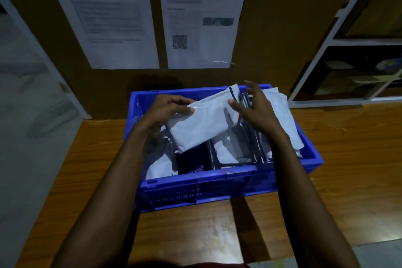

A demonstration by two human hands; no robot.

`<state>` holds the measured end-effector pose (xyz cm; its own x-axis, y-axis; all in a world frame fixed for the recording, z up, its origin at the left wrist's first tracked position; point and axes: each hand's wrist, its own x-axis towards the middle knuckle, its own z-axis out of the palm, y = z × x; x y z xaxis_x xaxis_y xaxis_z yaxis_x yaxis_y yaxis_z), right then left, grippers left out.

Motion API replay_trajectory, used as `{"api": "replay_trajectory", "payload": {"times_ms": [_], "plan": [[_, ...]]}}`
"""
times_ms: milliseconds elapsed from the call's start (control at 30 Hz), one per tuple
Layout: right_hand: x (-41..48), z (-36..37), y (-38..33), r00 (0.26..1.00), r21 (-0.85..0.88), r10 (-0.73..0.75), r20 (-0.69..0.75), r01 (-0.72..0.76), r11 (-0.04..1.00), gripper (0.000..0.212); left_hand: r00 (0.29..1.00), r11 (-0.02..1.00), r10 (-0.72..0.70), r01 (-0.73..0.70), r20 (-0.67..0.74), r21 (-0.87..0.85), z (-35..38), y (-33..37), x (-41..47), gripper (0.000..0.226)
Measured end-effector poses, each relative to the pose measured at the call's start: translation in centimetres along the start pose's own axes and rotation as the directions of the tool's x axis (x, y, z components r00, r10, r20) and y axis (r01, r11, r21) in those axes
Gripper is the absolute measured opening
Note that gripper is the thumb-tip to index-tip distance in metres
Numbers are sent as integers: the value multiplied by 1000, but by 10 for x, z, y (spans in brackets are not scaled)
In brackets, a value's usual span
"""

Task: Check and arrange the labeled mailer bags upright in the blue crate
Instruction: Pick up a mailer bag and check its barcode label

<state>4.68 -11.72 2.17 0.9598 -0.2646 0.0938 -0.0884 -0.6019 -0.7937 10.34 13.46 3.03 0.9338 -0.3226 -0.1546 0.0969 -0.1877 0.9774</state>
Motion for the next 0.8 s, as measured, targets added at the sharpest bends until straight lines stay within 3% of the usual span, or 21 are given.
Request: {"api": "replay_trajectory", "payload": {"times_ms": [100, 200, 333, 400, 433, 500, 533, 633, 800], "plan": [[7, -8, 1, 995, 167, 91, 41, -97, 981, 78, 999, 999, -9, 11, 49, -33, -10, 2, -3, 25], [10, -19, 6, 986, 352, 124, 113, -156, 923, 58, 997, 993, -15, 24, 73, -119, -15, 2, -5, 25], [8, -21, 10, 993, 499, 108, 51, -119, 858, 49, 997, 936, -63, 74, 43, -345, -20, -11, -4, 37], [4, -22, 10, 991, 574, 133, 3, -111, 812, 50, 989, 868, -108, 143, 100, -476, -17, -15, -8, 48], [2, -22, 9, 990, 595, 138, -25, -97, 798, 51, 984, 830, -123, 171, 126, -530, -15, -17, -11, 44], [-1, -23, 9, 986, 611, 147, -83, -66, 789, 52, 983, 761, -124, 182, 136, -623, -8, -17, -16, 17], [-3, -23, 10, 982, 617, 151, -111, -51, 785, 52, 985, 739, -125, 171, 117, -652, -6, -20, -17, 20], [-8, -21, 10, 975, 639, 155, -158, -18, 769, 51, 987, 739, -139, 157, 80, -655, 0, -24, -16, 26], [-12, -21, 16, 971, 621, 108, -214, 50, 782, 41, 993, 896, -116, 110, 13, -430, -4, -25, -14, 37]]}}
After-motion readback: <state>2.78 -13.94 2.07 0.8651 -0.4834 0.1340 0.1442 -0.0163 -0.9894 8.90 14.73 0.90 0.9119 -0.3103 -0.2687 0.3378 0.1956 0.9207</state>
